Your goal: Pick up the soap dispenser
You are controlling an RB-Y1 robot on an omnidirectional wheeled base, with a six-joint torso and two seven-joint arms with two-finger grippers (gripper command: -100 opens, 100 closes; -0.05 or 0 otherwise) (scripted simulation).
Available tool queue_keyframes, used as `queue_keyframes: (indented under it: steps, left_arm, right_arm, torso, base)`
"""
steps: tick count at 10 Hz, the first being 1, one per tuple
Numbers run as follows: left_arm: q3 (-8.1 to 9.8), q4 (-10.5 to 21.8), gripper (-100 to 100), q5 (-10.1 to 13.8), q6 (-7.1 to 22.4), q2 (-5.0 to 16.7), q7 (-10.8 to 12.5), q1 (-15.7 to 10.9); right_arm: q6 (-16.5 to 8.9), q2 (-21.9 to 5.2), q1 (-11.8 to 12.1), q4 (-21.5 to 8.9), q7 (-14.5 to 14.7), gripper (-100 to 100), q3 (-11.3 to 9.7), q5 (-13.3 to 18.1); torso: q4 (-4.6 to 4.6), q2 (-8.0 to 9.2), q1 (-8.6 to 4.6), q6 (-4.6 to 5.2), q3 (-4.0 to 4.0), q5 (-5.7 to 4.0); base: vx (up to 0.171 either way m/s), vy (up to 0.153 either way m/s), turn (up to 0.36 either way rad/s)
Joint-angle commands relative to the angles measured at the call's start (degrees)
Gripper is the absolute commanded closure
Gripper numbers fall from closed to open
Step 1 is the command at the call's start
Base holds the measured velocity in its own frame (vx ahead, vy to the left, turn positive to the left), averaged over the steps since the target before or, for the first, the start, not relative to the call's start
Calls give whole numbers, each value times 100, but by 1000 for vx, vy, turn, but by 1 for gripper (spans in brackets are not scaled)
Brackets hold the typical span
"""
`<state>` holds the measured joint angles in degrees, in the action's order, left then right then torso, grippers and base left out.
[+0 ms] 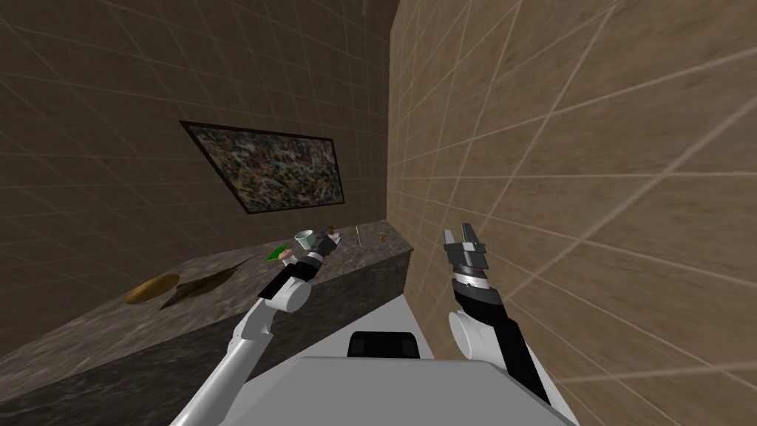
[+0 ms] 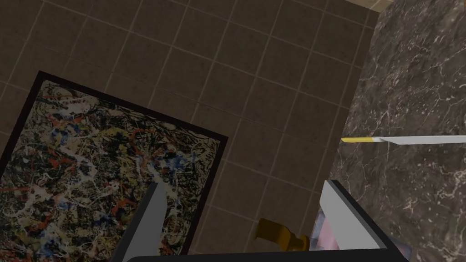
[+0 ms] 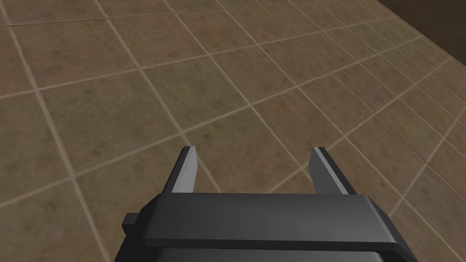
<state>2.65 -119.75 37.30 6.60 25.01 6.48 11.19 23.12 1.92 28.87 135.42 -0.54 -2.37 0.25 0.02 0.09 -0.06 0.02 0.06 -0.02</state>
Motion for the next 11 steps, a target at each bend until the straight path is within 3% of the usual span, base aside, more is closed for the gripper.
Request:
queue_keyframes:
  steps: [1,2,3,4,6,7,8,11]
  left_arm:
    - [-8,84,-100,286,197,170,91,-48]
    - [-28,243,-100,454,436,384,241,-162]
    - [-28,243,-100,637,507,449,241,-162]
    - [-57,411,-100,826,706,701,396,-269]
    - [-57,411,-100,1037,821,742,396,-269]
    - [-95,588,-100,1261,1090,996,556,-366]
    - [-95,588,-100,1409,1137,1045,556,-366]
    - [-197,966,-100,1937,1660,1565,889,-532]
  right_arm:
    - [0,0,0,0,0,0,0,0]
    - [0,0,1,0,0,0,1,0]
    - [0,0,0,0,0,0,0,0]
    - [0,0,2,0,0,0,1,0]
    - [0,0,2,0,0,0,1,0]
    - [0,0,2,0,0,0,1,0]
    - [0,0,0,0,0,0,0,0]
    - [0,0,2,0,0,0,1,0]
  torso:
    - [0,0,0,0,0,0]
    - [0,-1,5,-7,0,1]
    - [0,-1,3,-1,0,1]
    - [0,-1,6,-8,0,1]
    - [-1,-4,6,-9,-2,1]
    - [-1,-4,11,-11,-2,3]
    - [-1,-4,6,-2,-2,1]
    - [-1,-7,9,-10,-4,2]
  base:
    - [-16,-22,-162]
    - [-16,-31,-352]
    - [-13,-21,-161]
    - [-7,-33,-331]
    - [-3,-15,-70]
    - [-4,-25,-337]
    - [-3,-13,-206]
    - [4,-19,-318]
